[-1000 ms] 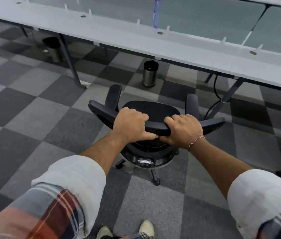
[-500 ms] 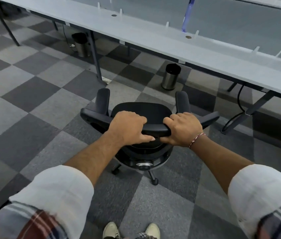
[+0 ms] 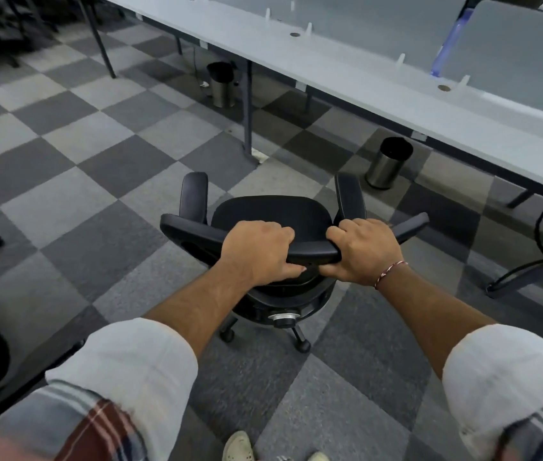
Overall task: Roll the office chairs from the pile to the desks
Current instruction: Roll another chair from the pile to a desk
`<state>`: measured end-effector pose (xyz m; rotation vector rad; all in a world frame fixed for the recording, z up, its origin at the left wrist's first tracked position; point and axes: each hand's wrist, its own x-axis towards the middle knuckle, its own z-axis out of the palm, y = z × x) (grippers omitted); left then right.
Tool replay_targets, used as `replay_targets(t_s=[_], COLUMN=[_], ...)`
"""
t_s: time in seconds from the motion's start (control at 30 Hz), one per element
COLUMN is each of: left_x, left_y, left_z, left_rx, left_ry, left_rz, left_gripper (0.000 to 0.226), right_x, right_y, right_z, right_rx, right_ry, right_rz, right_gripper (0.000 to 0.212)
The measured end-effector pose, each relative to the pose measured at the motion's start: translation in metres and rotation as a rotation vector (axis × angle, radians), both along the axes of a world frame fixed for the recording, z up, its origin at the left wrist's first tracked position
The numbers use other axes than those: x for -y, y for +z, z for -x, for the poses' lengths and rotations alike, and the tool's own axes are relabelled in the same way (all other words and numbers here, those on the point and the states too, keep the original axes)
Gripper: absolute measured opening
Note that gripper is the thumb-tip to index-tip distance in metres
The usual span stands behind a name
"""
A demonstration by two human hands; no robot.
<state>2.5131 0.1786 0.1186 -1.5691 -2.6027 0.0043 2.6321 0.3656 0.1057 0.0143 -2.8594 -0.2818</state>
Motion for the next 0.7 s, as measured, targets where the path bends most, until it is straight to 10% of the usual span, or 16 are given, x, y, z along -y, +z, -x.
replay_targets(t_s=[0.7], left_x=[0.058], left_y=[0.001], left_z=[0.221], left_rx=[0.019], left_ry=[0.22], left_rz=[-0.016], left_gripper=[0.045], right_x=[0.038], right_y=[0.0], right_z=[0.261], right_rx=[-0.026], right_ry=[0.196], right_rz=[0.049], right_gripper=[0.053])
